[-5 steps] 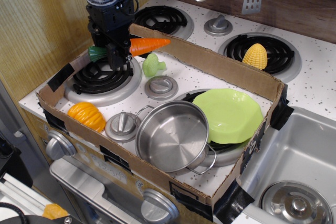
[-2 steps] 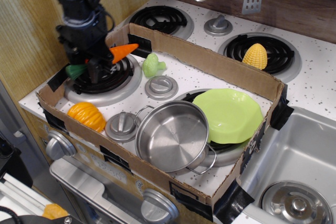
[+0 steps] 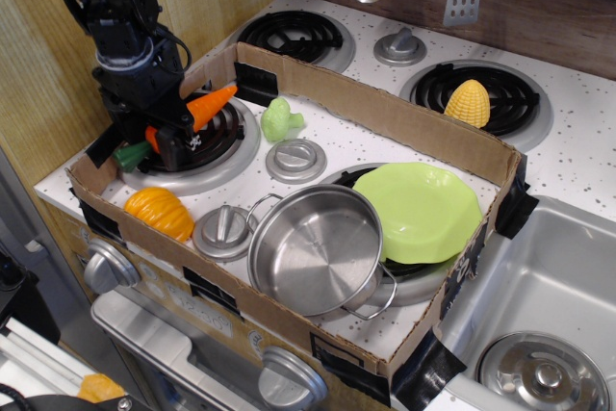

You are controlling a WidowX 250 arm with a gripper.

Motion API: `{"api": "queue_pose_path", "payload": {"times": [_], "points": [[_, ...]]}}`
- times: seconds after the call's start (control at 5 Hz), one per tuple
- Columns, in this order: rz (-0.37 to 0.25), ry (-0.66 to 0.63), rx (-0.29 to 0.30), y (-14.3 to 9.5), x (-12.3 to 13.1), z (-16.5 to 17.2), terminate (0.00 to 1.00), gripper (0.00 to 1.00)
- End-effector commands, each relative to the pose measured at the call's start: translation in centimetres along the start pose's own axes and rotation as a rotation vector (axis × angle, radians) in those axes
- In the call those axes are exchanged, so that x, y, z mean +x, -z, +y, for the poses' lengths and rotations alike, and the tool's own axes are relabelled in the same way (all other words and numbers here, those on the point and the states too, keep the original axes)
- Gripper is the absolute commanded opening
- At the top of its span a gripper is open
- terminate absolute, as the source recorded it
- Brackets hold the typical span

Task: Take carrot off plate

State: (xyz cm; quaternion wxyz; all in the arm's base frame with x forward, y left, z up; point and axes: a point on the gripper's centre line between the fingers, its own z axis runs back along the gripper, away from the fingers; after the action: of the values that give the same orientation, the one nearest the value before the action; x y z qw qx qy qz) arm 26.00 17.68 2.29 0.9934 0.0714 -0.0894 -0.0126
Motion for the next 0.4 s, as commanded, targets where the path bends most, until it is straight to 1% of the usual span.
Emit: {"api": "queue_pose_path", "payload": {"times": [0.0, 0.2], "points": [[-0.039, 0.138, 0.034, -2.8, 1.7, 0.4, 0.0, 1.0], [-0.039, 0.202, 0.051, -4.4, 2.9, 0.2, 0.0, 1.0]]}}
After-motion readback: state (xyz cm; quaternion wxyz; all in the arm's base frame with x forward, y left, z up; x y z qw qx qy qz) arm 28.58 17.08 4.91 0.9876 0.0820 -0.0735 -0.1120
